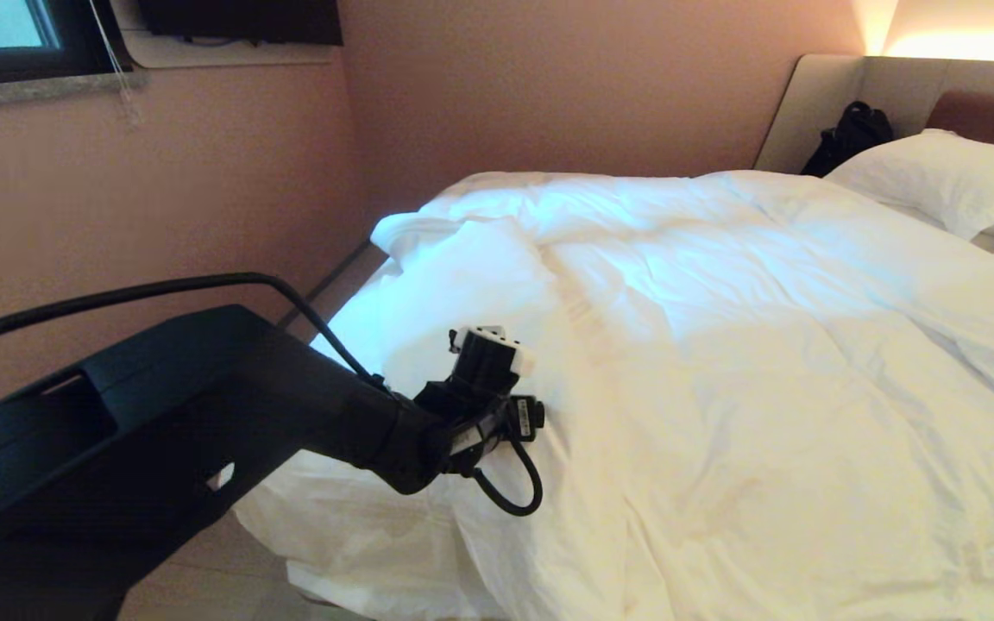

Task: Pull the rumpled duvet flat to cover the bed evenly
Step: Flatten the corners of the folded blanket

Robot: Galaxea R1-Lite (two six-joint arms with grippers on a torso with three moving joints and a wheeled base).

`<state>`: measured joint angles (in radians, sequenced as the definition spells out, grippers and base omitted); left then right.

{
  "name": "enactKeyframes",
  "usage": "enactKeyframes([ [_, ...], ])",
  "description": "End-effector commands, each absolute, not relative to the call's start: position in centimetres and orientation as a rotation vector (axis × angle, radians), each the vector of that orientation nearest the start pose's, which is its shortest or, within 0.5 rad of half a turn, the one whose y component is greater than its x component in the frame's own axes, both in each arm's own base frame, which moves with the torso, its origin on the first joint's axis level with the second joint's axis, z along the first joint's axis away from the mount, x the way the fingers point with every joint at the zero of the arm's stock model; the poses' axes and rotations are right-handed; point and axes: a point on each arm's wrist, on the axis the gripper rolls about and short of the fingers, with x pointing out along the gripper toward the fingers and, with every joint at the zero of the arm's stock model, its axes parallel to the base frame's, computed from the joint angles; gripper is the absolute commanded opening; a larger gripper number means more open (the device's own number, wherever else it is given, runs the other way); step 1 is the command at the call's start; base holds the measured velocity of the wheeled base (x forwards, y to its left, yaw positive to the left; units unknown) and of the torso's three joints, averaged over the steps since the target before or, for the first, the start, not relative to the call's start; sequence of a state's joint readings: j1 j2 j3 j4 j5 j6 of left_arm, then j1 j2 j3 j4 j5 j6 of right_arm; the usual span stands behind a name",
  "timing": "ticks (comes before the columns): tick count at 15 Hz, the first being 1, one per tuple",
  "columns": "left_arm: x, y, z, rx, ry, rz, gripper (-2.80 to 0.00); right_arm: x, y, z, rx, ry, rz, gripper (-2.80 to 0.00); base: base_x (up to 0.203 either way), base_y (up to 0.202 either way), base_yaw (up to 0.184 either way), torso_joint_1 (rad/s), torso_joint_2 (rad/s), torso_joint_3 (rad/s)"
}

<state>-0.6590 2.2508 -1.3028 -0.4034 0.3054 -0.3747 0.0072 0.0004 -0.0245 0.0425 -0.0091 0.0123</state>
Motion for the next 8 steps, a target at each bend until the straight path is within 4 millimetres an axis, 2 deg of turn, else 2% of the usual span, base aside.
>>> enactKeyframes([
  [1, 35.4, -26.2, 7.6, -0.111, 0.552, -0.243, 0.00, -2.5, 0.0, 7.8, 0.012, 0.018, -0.002, -2.80, 0.000, 0.000, 0.000, 0.000, 0.00, 0.000],
  [8, 36.7, -26.0, 5.6, -0.098, 0.586, -0.216, 0.00, -2.5, 0.0, 7.8, 0.012, 0.019, -0.002, -2.80, 0.000, 0.000, 0.000, 0.000, 0.00, 0.000],
])
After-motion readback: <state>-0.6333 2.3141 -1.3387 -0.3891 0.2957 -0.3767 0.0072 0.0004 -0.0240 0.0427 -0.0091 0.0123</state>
